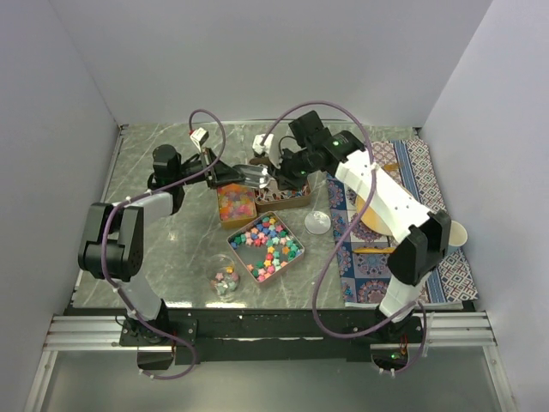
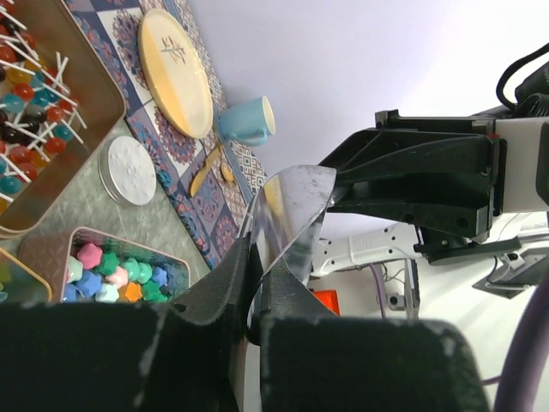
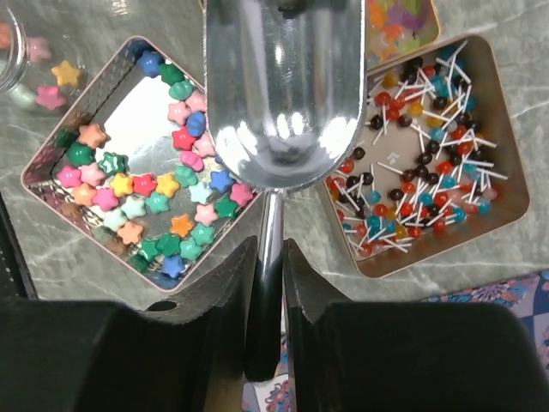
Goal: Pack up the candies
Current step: Adjust the spatula, then scoop the fake candies from the storage box, then place the fake candies in the packing bottle.
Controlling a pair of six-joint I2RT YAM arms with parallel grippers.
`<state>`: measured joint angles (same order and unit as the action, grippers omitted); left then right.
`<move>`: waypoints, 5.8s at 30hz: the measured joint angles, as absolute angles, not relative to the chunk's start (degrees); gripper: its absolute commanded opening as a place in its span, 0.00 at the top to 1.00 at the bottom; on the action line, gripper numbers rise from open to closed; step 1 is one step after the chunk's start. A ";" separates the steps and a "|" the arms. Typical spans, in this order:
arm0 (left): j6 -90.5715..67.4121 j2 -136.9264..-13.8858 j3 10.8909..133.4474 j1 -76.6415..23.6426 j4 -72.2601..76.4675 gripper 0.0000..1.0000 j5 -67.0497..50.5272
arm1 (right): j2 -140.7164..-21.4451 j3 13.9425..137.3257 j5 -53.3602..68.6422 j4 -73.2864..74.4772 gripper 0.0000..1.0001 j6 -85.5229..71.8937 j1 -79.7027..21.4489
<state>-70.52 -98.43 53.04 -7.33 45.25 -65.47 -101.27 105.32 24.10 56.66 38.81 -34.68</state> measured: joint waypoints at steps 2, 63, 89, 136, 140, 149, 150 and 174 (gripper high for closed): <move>-70.65 -98.43 52.99 -7.22 45.23 0.99 -66.22 | -98.83 101.82 24.58 53.80 0.73 39.40 -34.72; -35.64 -90.48 64.97 7.46 -3.25 0.34 -40.62 | -130.32 134.13 -5.52 75.13 1.00 50.76 -28.82; -34.22 -89.30 58.83 7.46 -2.92 0.34 -40.62 | -142.34 138.50 -11.55 67.99 1.00 58.76 -30.17; -31.81 -88.73 58.19 7.46 -4.38 0.35 -39.20 | -131.74 113.38 16.10 53.47 1.00 76.84 -25.76; -30.85 -90.35 58.50 7.46 -5.50 0.35 -39.24 | -128.25 107.42 20.88 50.39 1.00 75.00 -24.38; -29.02 -91.42 58.98 7.46 -7.25 0.35 -39.33 | -118.72 98.52 27.66 43.79 1.00 67.55 -21.78; -28.32 -91.44 59.09 7.46 -7.62 0.35 -39.31 | -118.15 98.28 28.88 42.57 1.00 66.08 -21.43; -25.78 -82.06 60.64 9.87 -12.32 0.27 -31.27 | -96.95 94.61 25.23 54.06 1.00 66.83 -29.80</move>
<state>-25.78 -82.06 60.64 9.87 -12.32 -31.27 -96.95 94.61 25.23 54.06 66.83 -29.80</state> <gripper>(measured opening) 0.726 0.198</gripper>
